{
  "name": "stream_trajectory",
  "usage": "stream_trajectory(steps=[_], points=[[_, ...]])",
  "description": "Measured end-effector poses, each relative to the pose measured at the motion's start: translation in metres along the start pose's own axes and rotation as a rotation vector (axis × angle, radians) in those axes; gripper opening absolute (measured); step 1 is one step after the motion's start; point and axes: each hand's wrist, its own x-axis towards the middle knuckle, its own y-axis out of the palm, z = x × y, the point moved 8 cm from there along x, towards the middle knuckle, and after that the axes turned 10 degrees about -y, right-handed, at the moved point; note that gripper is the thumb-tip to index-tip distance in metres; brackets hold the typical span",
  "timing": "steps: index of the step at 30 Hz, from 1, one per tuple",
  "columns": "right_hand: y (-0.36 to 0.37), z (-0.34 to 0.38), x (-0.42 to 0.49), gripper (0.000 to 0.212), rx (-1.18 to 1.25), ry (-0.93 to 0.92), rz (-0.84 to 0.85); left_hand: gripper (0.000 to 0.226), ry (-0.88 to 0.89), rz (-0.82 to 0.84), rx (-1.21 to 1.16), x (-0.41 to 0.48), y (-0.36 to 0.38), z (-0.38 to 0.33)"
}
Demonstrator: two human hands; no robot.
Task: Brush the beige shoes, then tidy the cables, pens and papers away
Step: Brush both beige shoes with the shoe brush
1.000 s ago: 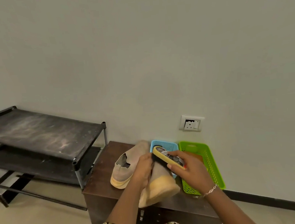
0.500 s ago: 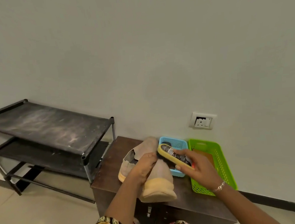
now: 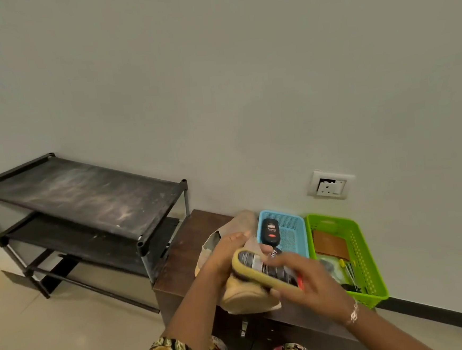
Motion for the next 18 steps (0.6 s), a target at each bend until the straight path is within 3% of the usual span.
stream_trajectory(steps=[2, 5, 9, 12, 18], points=[[0.008, 0.01, -0.012, 0.039, 0.062, -0.048, 0.087, 0.043, 0.027, -0.009, -0.002, -0.003, -0.005, -0.002], [-0.001, -0.001, 0.003, 0.039, -0.048, -0.055, 0.124, 0.039, 0.009, 0.032, 0.063, -0.001, 0.002, -0.001], [-0.015, -0.047, 0.031, 0.038, -0.073, 0.129, -0.035, 0.021, -0.001, 0.0, 0.13, -0.004, 0.009, -0.004], [-0.005, -0.033, 0.025, 0.04, 0.004, 0.148, -0.081, 0.036, -0.006, -0.086, 0.069, -0.002, -0.009, -0.004], [0.019, 0.001, -0.002, 0.042, 0.178, 0.034, 0.128, 0.044, 0.007, -0.066, 0.085, 0.002, -0.021, -0.006]])
